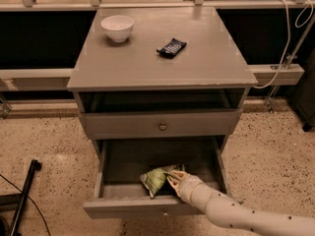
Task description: Place green jalapeno chip bag into middle drawer
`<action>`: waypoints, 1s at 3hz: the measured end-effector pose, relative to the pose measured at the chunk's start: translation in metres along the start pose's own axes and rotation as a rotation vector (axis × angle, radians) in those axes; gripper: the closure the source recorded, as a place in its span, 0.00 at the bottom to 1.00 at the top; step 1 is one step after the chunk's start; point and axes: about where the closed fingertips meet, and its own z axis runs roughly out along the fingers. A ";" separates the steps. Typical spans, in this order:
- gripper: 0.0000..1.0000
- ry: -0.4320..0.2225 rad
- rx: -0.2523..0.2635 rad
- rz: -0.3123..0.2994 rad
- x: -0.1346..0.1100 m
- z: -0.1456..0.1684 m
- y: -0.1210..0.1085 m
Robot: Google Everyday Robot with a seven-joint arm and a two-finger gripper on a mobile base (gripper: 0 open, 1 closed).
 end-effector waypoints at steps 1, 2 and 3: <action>1.00 -0.055 0.086 0.008 0.011 0.007 -0.028; 1.00 -0.052 0.098 -0.003 0.008 0.009 -0.047; 0.82 0.032 0.051 0.086 0.010 0.014 -0.072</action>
Offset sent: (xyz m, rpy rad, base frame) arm 0.0706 -0.0499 0.0404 -0.0422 -0.0983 -0.0539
